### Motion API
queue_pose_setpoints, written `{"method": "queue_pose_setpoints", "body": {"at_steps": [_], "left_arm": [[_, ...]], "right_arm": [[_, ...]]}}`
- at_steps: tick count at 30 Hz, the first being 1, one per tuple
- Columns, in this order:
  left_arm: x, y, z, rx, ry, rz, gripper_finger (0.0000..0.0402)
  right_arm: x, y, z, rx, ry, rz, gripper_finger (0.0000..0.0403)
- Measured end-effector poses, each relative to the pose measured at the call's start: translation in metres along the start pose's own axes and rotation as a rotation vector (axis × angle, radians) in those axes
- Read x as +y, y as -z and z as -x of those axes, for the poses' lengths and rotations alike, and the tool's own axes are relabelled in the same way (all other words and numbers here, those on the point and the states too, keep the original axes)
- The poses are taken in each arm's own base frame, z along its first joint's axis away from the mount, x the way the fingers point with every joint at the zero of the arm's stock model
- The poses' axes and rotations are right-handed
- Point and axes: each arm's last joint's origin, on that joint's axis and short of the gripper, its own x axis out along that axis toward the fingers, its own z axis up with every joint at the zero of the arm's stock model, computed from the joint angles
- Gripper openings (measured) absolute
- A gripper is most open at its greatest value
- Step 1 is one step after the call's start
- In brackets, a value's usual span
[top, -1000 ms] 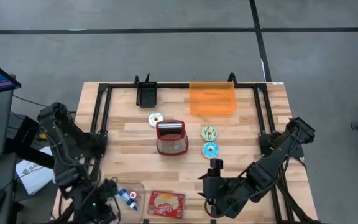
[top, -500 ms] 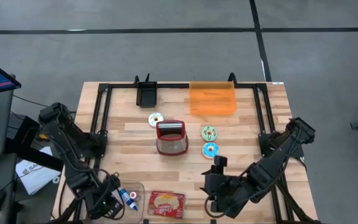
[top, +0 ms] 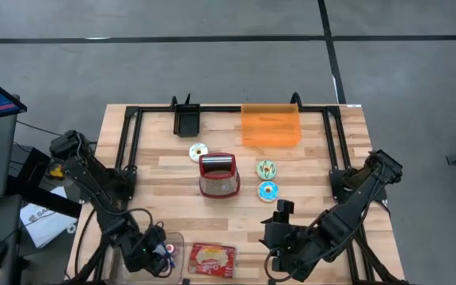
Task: Pick & Place Food Item
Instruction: Put the red food coloring bottle into the transparent bin, then put the red popcorn bag into the orange bin
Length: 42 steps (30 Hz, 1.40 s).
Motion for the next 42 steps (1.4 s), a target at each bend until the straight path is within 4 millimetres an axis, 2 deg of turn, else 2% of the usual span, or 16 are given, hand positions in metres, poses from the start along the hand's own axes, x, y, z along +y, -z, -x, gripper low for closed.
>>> {"method": "queue_pose_setpoints", "body": {"at_steps": [3,14,22,26,31,37,42], "left_arm": [[-0.002,-0.005,-0.001,-0.010,0.018,-0.023,0.0149],[-0.009,-0.019,0.000,-0.044,0.063,-0.036,0.0229],[-0.014,-0.018,0.002,-0.042,0.119,-0.036,0.0246],[-0.018,-0.018,0.012,-0.075,0.177,-0.033,0.0246],[-0.020,-0.019,0.034,-0.154,0.263,-0.034,0.0246],[-0.022,-0.022,0.061,-0.252,0.359,-0.116,0.0246],[-0.027,-0.028,0.074,-0.316,0.421,-0.222,0.0246]], "right_arm": [[0.001,0.003,0.001,0.011,0.005,-0.002,0.0224],[0.003,0.007,0.005,0.023,0.006,-0.004,0.0224],[0.006,0.010,0.008,0.022,-0.002,0.005,0.0224],[0.006,0.010,0.007,0.022,-0.002,0.005,0.0224],[0.006,0.010,0.007,0.024,0.000,0.007,0.0224],[0.005,0.010,0.008,0.027,0.008,0.012,0.0224],[-0.003,0.019,0.009,0.077,0.098,-0.031,0.0224]]}}
